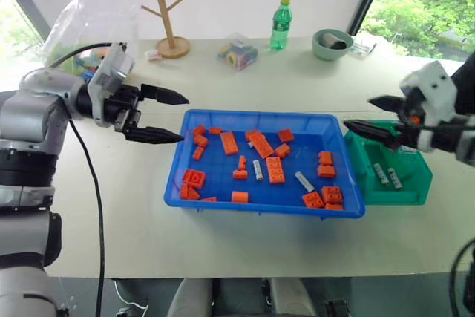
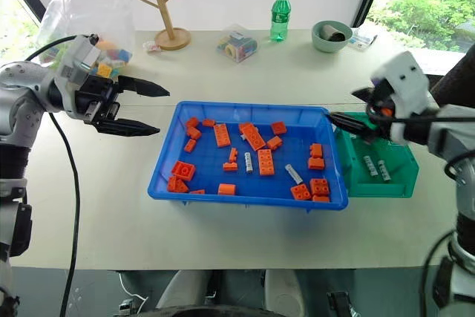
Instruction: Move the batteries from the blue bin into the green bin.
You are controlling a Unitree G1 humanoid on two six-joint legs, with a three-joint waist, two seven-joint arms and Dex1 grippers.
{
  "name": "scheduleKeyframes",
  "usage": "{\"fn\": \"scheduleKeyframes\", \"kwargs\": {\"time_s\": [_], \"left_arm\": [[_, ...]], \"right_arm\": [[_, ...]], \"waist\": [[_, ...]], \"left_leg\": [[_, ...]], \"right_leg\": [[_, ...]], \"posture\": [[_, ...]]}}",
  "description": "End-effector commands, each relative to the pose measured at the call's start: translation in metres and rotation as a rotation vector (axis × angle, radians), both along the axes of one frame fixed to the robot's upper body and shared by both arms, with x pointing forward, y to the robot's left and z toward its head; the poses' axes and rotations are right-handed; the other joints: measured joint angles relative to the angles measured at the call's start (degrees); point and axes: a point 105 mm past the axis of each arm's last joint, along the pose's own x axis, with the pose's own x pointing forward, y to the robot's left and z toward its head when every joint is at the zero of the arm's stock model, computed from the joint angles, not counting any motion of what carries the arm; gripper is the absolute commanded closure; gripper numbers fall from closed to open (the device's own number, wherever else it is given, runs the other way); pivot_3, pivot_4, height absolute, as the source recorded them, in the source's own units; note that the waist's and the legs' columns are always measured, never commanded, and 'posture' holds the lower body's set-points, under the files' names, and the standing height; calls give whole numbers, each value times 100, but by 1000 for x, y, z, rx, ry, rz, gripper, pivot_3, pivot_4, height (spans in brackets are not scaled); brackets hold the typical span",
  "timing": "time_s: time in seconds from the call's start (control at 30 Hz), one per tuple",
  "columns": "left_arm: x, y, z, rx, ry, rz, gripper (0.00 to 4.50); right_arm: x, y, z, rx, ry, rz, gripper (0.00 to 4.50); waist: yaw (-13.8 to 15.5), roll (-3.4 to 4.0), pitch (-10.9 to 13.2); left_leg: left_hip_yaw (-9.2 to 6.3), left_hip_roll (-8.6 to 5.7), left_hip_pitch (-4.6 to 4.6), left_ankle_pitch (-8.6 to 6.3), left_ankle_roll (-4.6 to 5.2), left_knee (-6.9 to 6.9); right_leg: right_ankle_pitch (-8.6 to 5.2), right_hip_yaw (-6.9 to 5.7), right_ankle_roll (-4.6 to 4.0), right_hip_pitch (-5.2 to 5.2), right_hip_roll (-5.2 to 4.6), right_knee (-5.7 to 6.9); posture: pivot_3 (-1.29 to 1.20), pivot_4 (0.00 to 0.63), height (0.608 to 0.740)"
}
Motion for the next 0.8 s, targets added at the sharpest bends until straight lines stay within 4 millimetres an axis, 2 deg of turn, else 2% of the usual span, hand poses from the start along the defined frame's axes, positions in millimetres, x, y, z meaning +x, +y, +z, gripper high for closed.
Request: {"fn": "scheduleKeyframes", "kwargs": {"time_s": [0.03,0.1,0.2,0.27,0.33,0.47,0.67,0.8], "left_arm": [[0,1,10,3,-49,3,0],[0,1,9,6,-51,2,0],[0,1,9,7,-51,4,0],[0,2,9,8,-52,6,0],[-1,3,10,10,-53,9,0],[-1,5,11,14,-54,19,0],[-1,4,10,13,-56,18,0],[-2,4,10,11,-56,18,0]], "right_arm": [[13,35,-14,48,82,0,590],[22,53,-29,58,139,-42,590],[26,81,-51,32,180,-39,590],[29,91,-59,34,193,-59,590],[33,100,-63,38,194,-74,51],[44,108,-72,13,195,-136,23],[49,115,-83,9,217,-146,23],[45,117,-63,14,154,-98,23]], "waist": [[9,-1,0],[12,-1,0],[33,0,0],[25,-1,0],[17,-1,0],[-2,0,0],[-17,0,0],[-18,0,0]], "left_leg": [[-1,0,0,0,0,0],[-2,-2,-1,0,0,0],[-4,-5,-11,0,-1,-4],[-4,-8,-24,1,-1,-3],[-1,-12,-38,1,-2,-1],[-1,-13,-42,2,-3,0],[1,-12,-42,2,-3,0],[1,-12,-42,2,-3,0]], "right_leg": [[0,-1,0,2,-2,-2],[0,-1,0,0,-5,-2],[0,0,-1,-15,-6,1],[0,-1,-1,-28,-4,2],[1,0,0,-45,-4,6],[1,1,1,-54,0,12],[1,1,1,-55,2,14],[1,0,1,-56,3,17]], "posture": [[0,150,727],[0,150,727],[0,150,727],[0,150,727],[0,150,727],[0,150,727],[0,150,727],[0,150,727]]}}
